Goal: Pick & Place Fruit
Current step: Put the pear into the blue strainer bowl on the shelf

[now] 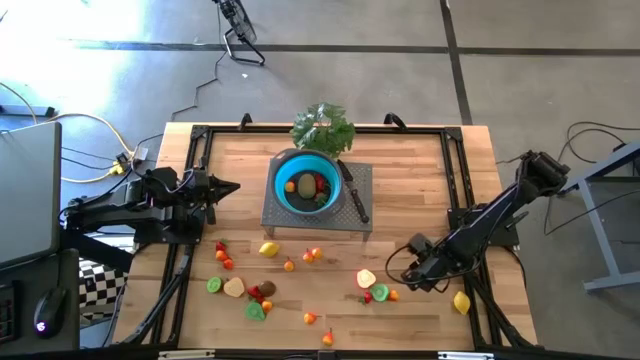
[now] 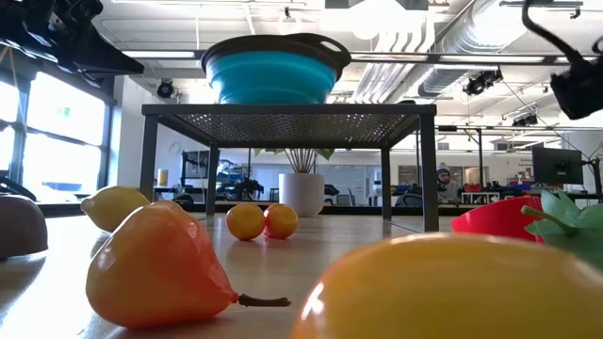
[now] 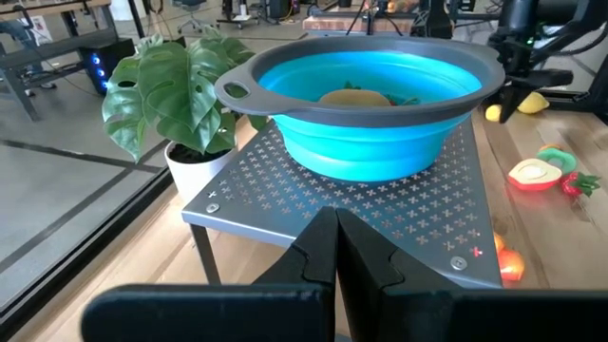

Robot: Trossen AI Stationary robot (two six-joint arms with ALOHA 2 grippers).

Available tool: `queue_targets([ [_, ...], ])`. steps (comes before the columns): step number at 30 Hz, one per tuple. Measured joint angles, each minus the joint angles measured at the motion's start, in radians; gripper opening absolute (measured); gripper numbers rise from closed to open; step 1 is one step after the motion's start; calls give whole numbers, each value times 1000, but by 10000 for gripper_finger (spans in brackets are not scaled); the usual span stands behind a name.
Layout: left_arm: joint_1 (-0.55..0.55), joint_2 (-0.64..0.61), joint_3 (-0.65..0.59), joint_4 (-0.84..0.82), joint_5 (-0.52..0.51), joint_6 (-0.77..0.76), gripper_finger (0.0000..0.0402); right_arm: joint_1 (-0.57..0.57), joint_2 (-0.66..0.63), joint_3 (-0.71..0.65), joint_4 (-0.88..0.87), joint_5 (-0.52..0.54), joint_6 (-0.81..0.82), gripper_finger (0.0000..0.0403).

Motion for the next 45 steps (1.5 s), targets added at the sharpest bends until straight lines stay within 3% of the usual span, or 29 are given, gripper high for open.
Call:
queue_targets([
  [10, 0, 0, 0, 0, 0, 0, 0, -61, -1, 71, 117, 131, -130, 122],
  [19, 0, 0, 0, 0, 0, 0, 0, -191, -2, 80, 439, 240, -410, 116],
  [30, 0, 0, 0, 0, 0, 0, 0, -374, -2, 80, 948, 208, -919, 116],
  [45, 0, 0, 0, 0, 0, 0, 0, -530, -2, 81, 1228, 184, -1271, 118],
])
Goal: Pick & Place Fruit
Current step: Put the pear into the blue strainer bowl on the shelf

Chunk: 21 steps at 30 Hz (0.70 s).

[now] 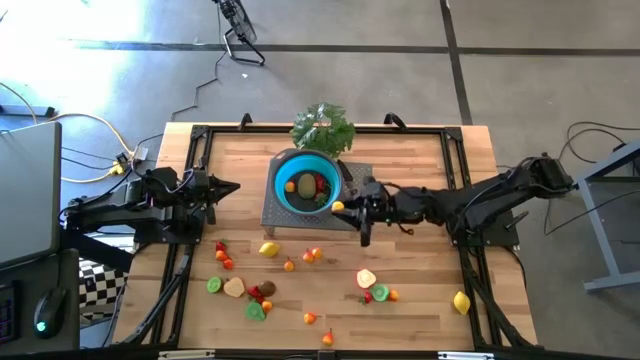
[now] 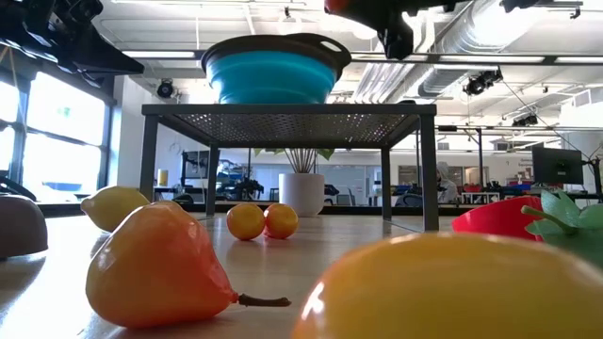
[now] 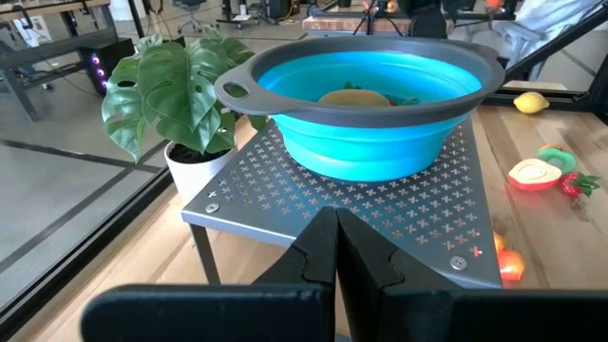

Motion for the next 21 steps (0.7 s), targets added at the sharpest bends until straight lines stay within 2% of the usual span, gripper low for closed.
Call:
queue_targets([
  [5, 0, 0, 0, 0, 0, 0, 0, -21, 0, 6, 77, 55, -137, 112],
  [10, 0, 0, 0, 0, 0, 0, 0, -46, 0, 50, 59, 69, -167, 117],
  [21, 0, 0, 0, 0, 0, 0, 0, -74, 65, 214, -186, 65, -217, 119],
])
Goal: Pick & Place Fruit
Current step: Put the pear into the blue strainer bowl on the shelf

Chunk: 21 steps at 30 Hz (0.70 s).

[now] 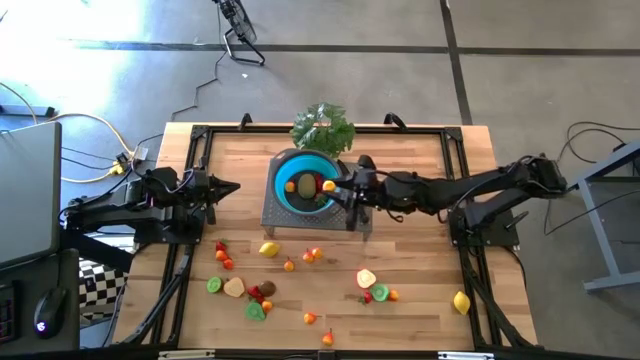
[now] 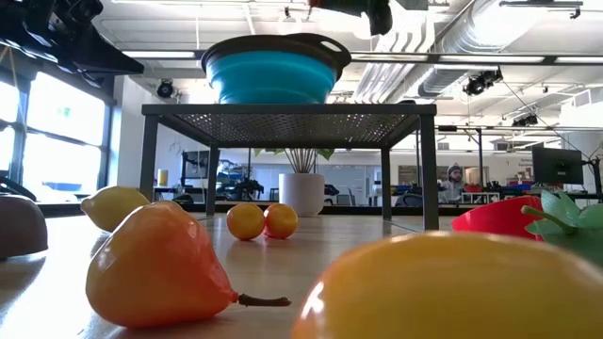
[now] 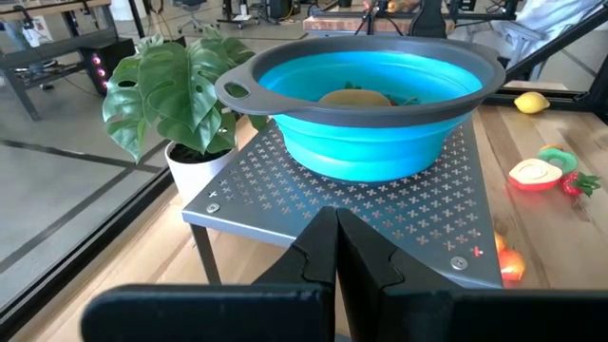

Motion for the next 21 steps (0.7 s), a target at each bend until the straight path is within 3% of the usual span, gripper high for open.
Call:
queue_targets([
  [16, 0, 0, 0, 0, 0, 0, 0, -57, 64, 49, -150, -9, 0, 114],
  [21, 0, 0, 0, 0, 0, 0, 0, -75, 64, 49, -172, -10, 0, 140],
])
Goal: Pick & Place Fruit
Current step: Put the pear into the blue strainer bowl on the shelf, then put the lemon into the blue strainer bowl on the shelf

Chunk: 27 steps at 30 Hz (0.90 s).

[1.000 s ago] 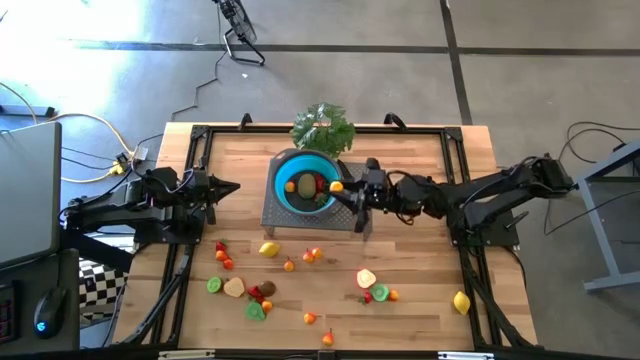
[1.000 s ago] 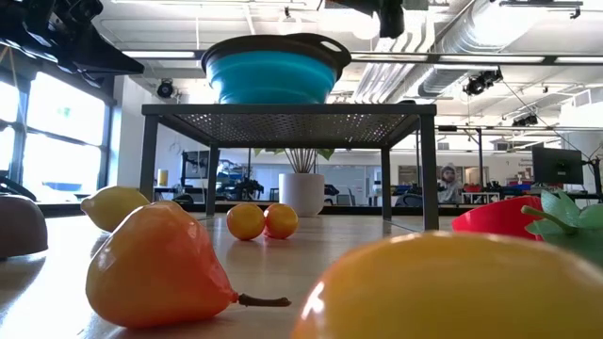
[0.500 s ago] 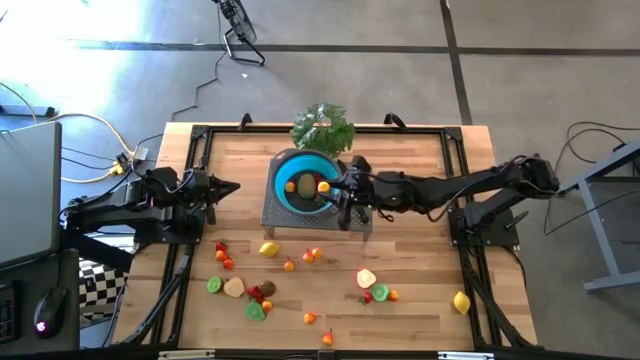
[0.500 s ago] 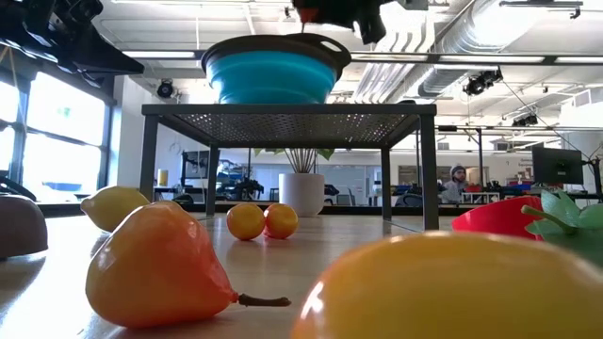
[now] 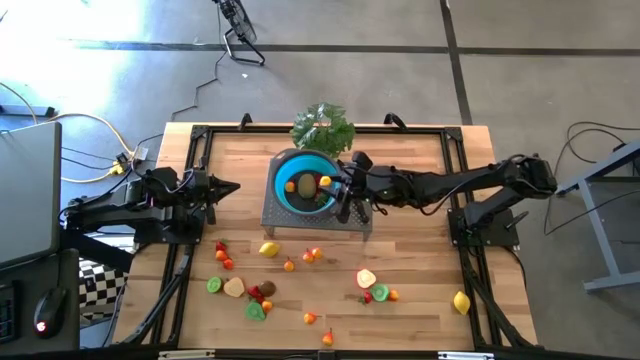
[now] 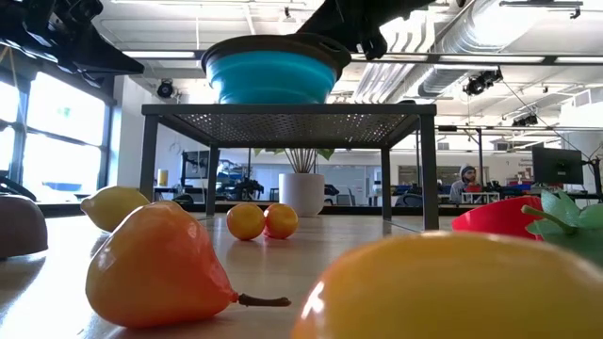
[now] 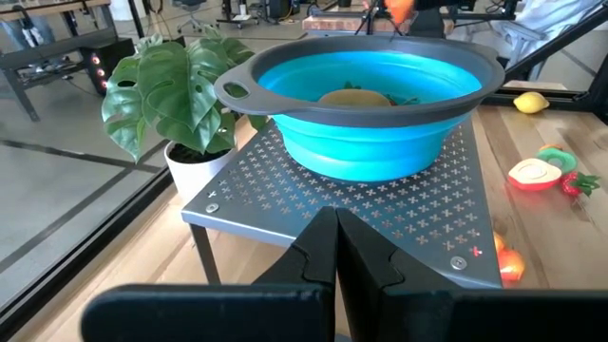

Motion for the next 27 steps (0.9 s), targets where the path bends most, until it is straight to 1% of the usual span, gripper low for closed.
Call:
queue_targets([
  [7, 0, 0, 0, 0, 0, 0, 0, 2, 0, 0, 0, 2, -26, 185],
  [12, 0, 0, 0, 0, 0, 0, 0, 8, -3, 0, -1, 0, -26, 192],
  [16, 0, 0, 0, 0, 0, 0, 0, 33, -35, -2, 3, -11, -26, 174],
  [21, 0, 0, 0, 0, 0, 0, 0, 78, -94, -2, -22, -29, -21, 135],
  [25, 0, 0, 0, 0, 0, 0, 0, 126, -152, -2, -64, -28, -14, 101],
  [27, 0, 0, 0, -1, 0, 0, 0, 149, -183, -2, -115, -29, 14, 86],
])
